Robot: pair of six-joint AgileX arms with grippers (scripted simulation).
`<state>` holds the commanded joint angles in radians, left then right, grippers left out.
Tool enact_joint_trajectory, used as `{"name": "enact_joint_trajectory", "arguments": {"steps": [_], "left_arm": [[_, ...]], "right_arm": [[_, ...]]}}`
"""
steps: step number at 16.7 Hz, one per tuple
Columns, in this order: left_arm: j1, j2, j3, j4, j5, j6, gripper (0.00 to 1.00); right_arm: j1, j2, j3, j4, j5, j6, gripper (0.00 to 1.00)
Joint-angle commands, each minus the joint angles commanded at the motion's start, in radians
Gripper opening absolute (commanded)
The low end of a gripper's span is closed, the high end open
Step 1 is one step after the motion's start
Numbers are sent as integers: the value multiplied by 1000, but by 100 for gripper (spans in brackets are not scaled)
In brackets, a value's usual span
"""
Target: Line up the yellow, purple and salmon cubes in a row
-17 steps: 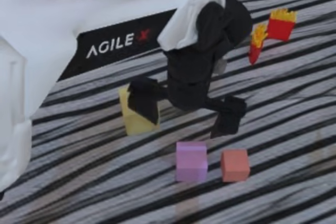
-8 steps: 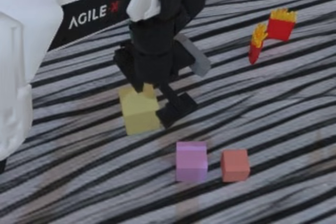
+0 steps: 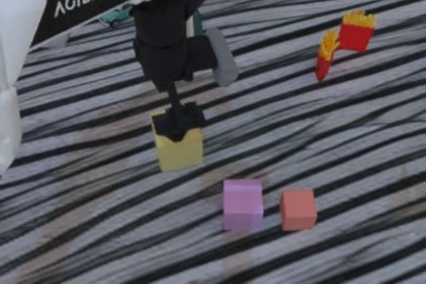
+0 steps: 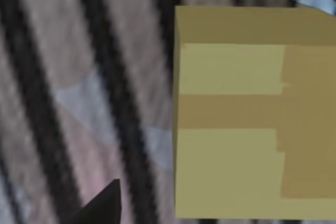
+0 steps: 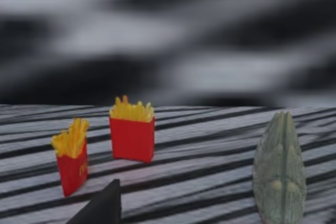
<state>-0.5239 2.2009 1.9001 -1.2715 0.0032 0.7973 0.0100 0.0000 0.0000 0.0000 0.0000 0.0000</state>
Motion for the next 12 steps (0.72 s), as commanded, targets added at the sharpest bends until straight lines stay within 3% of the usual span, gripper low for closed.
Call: {"name": "enact_joint_trajectory", "arguments": {"steps": [7,12], "left_arm": [[-2,4,-13,16,0,3,100],[1,43,-126,170,0,5,100]], "right_arm": [[0,0,0,0,0,0,100],[0,0,0,0,0,0,100]]}}
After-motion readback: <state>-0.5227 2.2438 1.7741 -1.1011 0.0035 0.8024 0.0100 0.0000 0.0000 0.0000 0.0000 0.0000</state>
